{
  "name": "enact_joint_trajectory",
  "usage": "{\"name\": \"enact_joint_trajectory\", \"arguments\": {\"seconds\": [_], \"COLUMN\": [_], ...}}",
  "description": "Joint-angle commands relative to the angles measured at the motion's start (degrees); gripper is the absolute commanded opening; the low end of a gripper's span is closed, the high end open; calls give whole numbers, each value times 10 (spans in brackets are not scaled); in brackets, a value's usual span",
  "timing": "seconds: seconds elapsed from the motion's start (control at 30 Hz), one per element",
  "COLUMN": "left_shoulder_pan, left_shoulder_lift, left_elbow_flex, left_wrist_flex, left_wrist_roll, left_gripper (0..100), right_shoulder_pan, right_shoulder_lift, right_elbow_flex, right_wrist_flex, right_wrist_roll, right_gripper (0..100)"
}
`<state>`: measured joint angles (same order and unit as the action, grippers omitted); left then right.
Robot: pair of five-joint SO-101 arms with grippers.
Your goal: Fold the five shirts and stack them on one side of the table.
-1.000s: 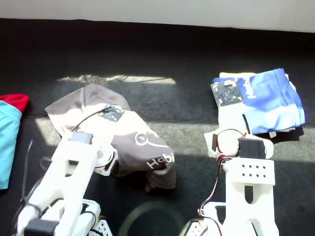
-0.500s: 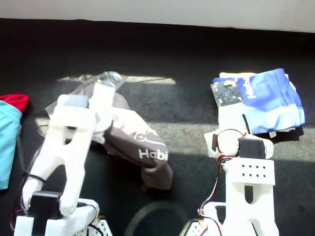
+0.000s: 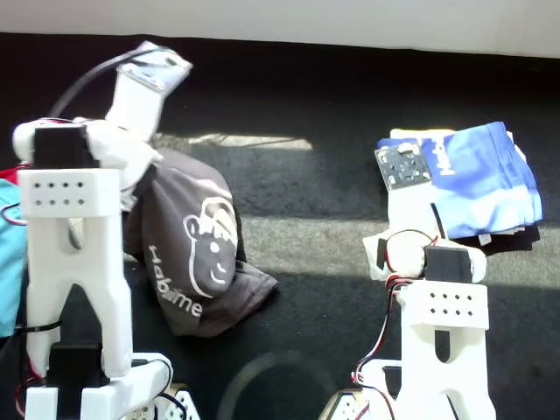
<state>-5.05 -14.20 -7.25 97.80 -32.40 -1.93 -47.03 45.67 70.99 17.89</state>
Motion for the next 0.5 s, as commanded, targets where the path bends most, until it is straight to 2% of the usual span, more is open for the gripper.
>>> {"name": "enact_joint_trajectory", "arguments": {"seconds": [0.0, 0.1, 0.2, 0.3, 0.4, 0.47], "left_shoulder_pan": [55, 87, 124, 149, 144, 116], "left_shoulder_lift": [-2, -2, -7, -7, -7, -14], "left_elbow_flex": [56, 159, 256, 301, 306, 307], "left_wrist_flex": [24, 15, -28, -61, -61, -43], "left_wrist_roll": [-2, -2, -1, 35, 45, 44], "left_gripper": [10, 10, 10, 10, 10, 10], "right_shoulder_pan": [-4, -4, -4, -4, -4, -6], "right_shoulder_lift": [2, 2, 2, 3, 8, 36], "right_elbow_flex": [-22, -22, -22, -25, -27, -47], "right_wrist_flex": [-3, -3, -3, -4, -22, -20], "right_wrist_roll": [-4, -4, -4, -4, -44, -75], "right_gripper": [52, 52, 52, 52, 53, 53]}}
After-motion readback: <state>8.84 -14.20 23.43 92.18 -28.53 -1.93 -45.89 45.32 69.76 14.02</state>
